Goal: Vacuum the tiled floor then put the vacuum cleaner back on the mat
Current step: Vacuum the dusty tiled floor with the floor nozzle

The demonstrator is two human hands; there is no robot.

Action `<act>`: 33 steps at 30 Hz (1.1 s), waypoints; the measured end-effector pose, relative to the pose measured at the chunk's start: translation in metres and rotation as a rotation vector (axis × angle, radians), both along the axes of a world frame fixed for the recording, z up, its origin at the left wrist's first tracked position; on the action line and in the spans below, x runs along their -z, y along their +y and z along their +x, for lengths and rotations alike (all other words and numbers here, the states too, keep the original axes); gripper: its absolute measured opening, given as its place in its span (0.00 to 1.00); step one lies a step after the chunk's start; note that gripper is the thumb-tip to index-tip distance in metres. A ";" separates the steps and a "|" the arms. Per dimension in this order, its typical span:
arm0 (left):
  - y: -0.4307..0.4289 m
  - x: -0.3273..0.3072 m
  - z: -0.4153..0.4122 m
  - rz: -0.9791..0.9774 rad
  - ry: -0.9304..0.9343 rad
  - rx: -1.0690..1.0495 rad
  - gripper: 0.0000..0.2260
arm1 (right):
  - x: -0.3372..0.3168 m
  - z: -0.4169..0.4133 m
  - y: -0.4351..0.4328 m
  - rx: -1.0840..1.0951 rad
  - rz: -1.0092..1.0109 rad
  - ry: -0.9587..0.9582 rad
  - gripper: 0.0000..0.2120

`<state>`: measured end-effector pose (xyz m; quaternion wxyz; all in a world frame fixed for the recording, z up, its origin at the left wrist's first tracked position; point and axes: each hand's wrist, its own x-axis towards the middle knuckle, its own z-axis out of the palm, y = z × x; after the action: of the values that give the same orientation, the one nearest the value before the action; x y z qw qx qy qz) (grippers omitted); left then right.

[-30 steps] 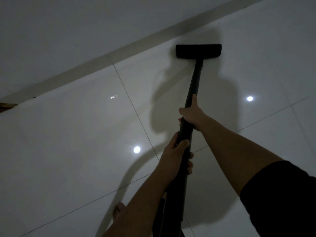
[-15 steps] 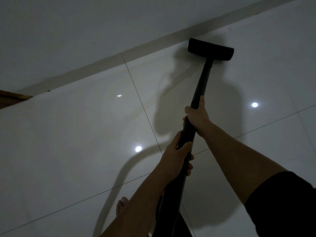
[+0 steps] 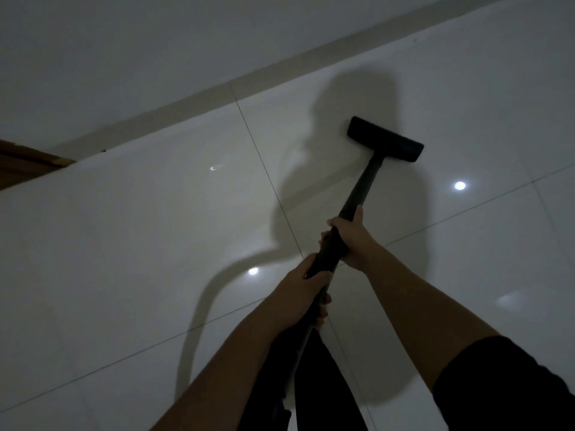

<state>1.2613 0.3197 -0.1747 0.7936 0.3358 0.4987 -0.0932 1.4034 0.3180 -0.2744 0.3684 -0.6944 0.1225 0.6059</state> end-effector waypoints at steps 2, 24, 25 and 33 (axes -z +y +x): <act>0.001 -0.005 -0.014 0.036 0.007 0.060 0.12 | -0.004 -0.013 -0.005 0.019 0.004 0.019 0.42; 0.043 -0.035 -0.102 0.622 0.427 0.431 0.17 | -0.027 -0.101 -0.021 -0.797 0.165 -0.569 0.22; 0.044 -0.036 -0.104 0.635 0.433 0.434 0.16 | -0.028 -0.105 -0.030 -0.800 0.224 -0.623 0.22; 0.045 -0.038 -0.124 0.665 0.498 0.440 0.21 | -0.027 -0.118 -0.046 -1.086 0.730 -0.680 0.27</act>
<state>1.1377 0.3648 -0.1372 0.4605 0.6370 0.5937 -0.1721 1.2854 0.2720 -0.2470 0.2417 -0.6398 -0.5691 0.4565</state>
